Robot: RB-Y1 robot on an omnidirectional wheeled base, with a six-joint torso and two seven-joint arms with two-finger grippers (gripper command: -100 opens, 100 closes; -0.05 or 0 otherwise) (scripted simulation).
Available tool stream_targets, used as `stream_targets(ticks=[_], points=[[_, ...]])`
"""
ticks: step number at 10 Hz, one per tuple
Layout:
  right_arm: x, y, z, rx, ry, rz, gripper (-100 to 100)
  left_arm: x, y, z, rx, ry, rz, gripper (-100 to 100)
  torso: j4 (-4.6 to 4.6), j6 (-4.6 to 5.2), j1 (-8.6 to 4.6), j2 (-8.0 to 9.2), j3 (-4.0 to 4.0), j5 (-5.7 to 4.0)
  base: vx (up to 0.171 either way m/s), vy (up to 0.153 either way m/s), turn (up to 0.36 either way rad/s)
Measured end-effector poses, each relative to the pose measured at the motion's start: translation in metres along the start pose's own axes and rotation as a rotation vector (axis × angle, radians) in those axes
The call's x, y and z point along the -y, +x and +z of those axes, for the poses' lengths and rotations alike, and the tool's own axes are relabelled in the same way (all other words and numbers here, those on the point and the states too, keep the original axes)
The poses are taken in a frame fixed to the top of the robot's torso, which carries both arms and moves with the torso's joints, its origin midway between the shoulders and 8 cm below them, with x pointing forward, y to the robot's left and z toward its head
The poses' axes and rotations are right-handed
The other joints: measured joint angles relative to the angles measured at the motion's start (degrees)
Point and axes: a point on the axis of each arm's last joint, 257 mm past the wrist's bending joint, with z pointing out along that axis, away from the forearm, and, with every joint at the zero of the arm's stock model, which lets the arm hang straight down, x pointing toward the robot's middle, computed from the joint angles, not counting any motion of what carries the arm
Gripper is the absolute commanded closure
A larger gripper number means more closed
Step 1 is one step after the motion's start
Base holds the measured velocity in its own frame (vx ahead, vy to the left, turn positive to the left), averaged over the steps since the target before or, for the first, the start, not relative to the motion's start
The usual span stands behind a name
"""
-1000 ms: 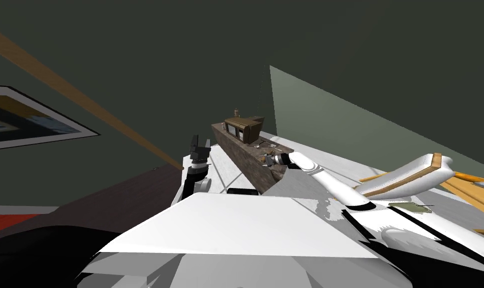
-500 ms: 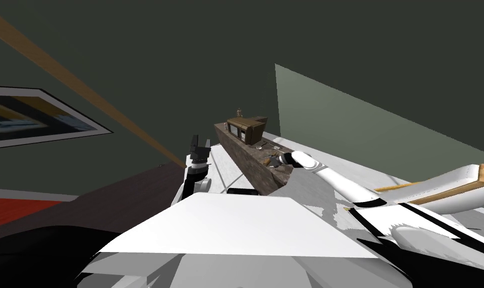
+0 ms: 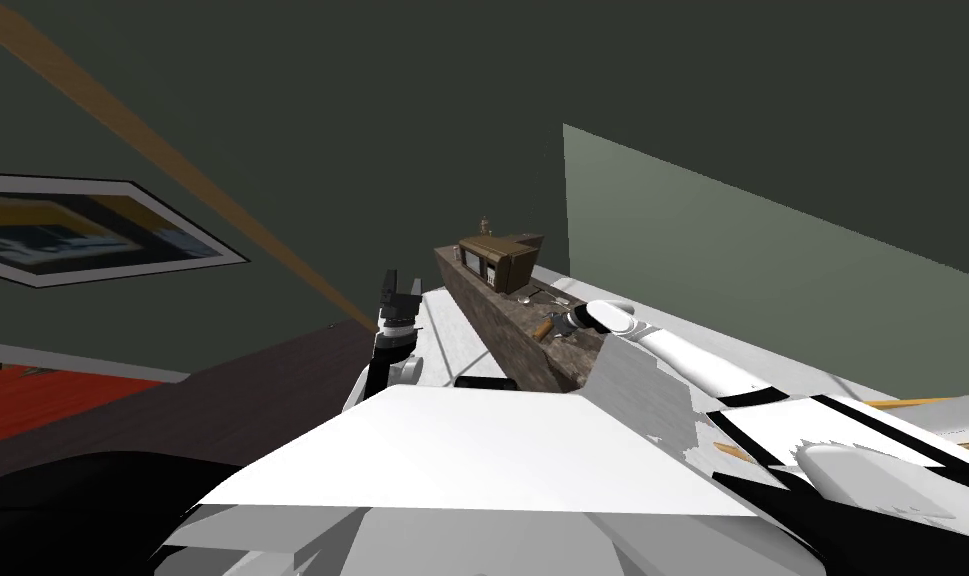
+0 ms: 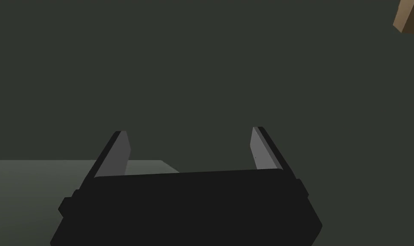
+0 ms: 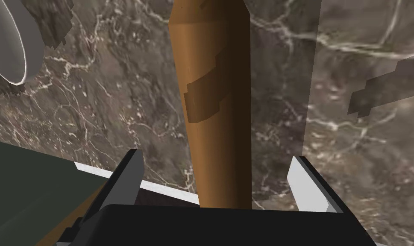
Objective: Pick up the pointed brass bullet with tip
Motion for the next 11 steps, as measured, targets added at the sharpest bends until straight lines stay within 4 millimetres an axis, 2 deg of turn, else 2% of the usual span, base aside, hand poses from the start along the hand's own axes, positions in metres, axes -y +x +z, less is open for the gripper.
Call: stream_targets(ticks=[1, 2, 9, 10, 11], points=[[-0.001, 0.001, 0.0, -0.003, -0.005, 0.001, 0, 0.0, 0.0, 0.0, 0.0, 0.0, 0.0, 0, 0.04, 0.01, 0.05, 0.16, 0.1, 0.01, 0.0, 0.0, 0.0], [-0.001, 0.001, 0.0, -0.003, -0.005, 0.001, -100, 0.0, 0.0, 0.0, 0.0, 0.0, 0.0, 0, 0.06, 0.01, 0.06, 0.22, 0.13, 0.02, -0.027, 0.005, 0.149], [-0.019, 0.038, 0.011, -0.042, 0.004, 0.096, -100, 0.0, 0.0, 0.0, 0.0, 0.0, 0.0, 0, 0.11, 0.01, 0.04, 0.44, 0.27, 0.01, -0.056, -0.005, 0.141], [-0.019, 0.039, 0.011, -0.043, 0.005, 0.097, 100, 0.0, 0.0, 0.0, 0.0, 0.0, 0.0, 0, 0.1, 0.04, 0.04, 0.36, 0.23, 0.01, 0.0, 0.0, 0.0], [-0.019, 0.039, 0.012, -0.043, 0.003, 0.097, 100, 0.0, 0.0, 0.0, 0.0, 0.0, 0.0, 0, 0.1, 0.0, 0.04, 0.28, 0.19, 0.01, -0.003, -0.001, 0.01]])
